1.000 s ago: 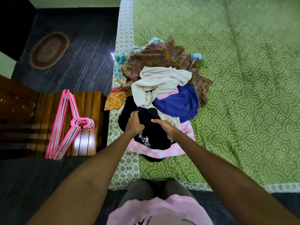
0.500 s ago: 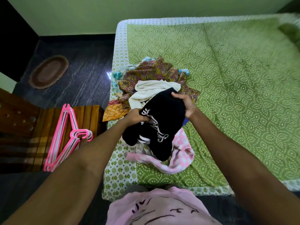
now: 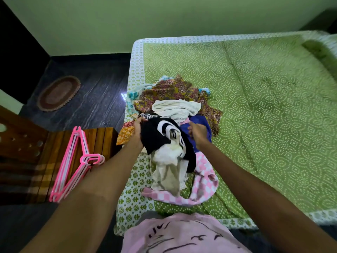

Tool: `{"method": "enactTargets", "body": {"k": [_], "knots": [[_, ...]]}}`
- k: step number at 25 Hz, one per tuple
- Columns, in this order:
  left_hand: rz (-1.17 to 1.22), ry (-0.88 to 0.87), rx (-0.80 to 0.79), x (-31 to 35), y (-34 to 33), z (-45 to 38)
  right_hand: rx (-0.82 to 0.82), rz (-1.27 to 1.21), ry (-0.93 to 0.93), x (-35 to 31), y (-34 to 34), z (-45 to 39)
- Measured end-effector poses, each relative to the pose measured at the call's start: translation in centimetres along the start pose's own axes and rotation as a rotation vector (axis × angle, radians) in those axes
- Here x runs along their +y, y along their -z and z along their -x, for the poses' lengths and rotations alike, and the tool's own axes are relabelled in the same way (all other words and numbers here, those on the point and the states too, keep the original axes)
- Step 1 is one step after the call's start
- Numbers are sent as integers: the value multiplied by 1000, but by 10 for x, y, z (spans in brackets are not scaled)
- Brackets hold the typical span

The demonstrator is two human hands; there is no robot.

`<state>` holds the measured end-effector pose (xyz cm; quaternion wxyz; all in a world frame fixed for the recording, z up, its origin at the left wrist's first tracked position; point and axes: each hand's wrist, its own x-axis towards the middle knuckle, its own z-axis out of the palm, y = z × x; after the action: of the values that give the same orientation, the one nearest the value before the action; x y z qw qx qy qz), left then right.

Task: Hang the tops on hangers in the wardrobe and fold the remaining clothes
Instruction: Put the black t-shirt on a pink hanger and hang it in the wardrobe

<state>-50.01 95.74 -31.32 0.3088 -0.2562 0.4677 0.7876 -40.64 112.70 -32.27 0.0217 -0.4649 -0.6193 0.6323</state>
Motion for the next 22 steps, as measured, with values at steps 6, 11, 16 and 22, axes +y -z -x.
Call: {"method": "enactTargets", "body": {"k": [6,11,16,22], "knots": [[382,-63,36,-25,-7,29,-407,-121,-54,-11,-11,16],[-165,359,-158,-62,8,33,-499,97,83,-13,-7,12],[-1416,702,-237,-50,29,31,-534,266,64,-12,0,17],[-1571,-463,-598,-13,10,22,-669,284,-134,-34,15,28]]}}
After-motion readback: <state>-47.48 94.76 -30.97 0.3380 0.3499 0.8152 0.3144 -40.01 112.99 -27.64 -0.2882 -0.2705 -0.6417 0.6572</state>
